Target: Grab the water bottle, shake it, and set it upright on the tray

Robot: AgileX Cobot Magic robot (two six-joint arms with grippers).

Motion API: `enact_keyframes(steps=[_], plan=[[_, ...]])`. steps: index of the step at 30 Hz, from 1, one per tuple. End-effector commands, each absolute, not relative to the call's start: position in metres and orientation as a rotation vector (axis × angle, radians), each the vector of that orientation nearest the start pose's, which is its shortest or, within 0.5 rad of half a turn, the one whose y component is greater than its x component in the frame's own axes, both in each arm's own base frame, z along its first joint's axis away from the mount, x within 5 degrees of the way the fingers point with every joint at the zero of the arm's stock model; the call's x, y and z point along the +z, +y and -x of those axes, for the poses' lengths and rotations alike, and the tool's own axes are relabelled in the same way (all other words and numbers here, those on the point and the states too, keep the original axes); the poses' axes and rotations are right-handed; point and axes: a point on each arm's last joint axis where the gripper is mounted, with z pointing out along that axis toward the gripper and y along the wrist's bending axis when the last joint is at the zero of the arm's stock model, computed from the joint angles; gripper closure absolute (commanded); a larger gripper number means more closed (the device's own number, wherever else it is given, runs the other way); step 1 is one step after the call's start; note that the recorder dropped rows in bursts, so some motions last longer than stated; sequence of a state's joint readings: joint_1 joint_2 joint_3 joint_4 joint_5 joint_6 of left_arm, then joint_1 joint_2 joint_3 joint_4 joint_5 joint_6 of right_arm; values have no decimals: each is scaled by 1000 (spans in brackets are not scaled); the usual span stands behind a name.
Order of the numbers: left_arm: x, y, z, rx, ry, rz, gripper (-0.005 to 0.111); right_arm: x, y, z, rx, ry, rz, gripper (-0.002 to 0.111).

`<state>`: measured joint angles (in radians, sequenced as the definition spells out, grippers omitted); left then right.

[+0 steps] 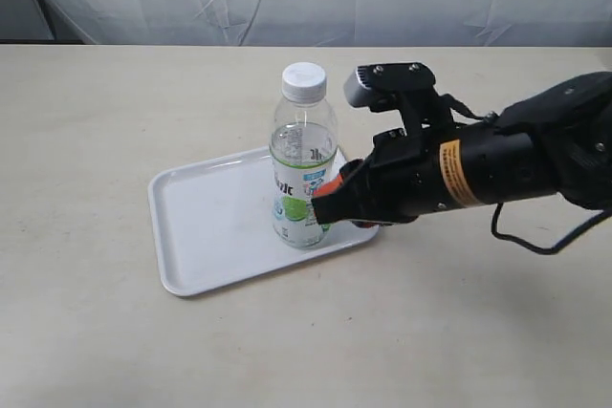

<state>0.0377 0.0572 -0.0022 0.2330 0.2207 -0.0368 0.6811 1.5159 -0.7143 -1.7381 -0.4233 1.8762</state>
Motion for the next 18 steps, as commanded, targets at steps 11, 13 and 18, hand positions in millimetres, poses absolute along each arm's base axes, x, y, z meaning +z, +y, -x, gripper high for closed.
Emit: enact_keyframes(steps=[11, 13, 18], plan=[[192, 7, -59, 201, 1741, -88, 107, 246, 170, -114, 1268, 2136, 994, 109], [192, 7, -59, 201, 1741, -88, 107, 254, 168, -101, 1374, 2088, 1074, 109], [192, 7, -59, 201, 1741, -88, 107, 267, 163, -78, 1576, 1993, 1237, 109]])
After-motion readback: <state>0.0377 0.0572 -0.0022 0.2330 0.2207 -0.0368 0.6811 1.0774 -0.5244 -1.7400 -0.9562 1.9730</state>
